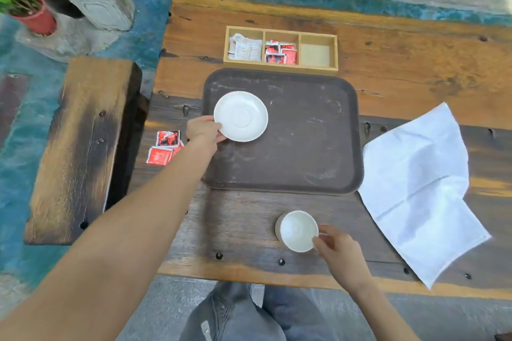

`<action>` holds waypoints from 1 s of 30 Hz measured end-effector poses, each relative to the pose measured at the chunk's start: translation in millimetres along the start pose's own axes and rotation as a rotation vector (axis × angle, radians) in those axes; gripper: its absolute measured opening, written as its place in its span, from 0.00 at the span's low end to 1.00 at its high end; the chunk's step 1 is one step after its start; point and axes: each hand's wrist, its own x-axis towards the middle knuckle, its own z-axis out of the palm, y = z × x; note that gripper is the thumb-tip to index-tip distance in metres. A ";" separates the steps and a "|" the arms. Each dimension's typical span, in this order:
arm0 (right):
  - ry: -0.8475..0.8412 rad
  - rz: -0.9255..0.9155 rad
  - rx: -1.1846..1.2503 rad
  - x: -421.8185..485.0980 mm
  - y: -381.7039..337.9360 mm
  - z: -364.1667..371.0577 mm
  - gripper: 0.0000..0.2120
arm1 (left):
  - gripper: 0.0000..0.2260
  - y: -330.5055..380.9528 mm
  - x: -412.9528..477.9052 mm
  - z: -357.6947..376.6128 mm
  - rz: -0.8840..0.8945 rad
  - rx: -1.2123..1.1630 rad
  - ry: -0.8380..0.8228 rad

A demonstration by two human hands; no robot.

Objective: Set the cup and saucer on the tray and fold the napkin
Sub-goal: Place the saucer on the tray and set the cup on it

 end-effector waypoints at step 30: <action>0.104 0.047 0.028 -3.6 2.8 9.7 0.09 | 0.36 -91.3 -24.9 -51.8 0.787 1.619 -0.398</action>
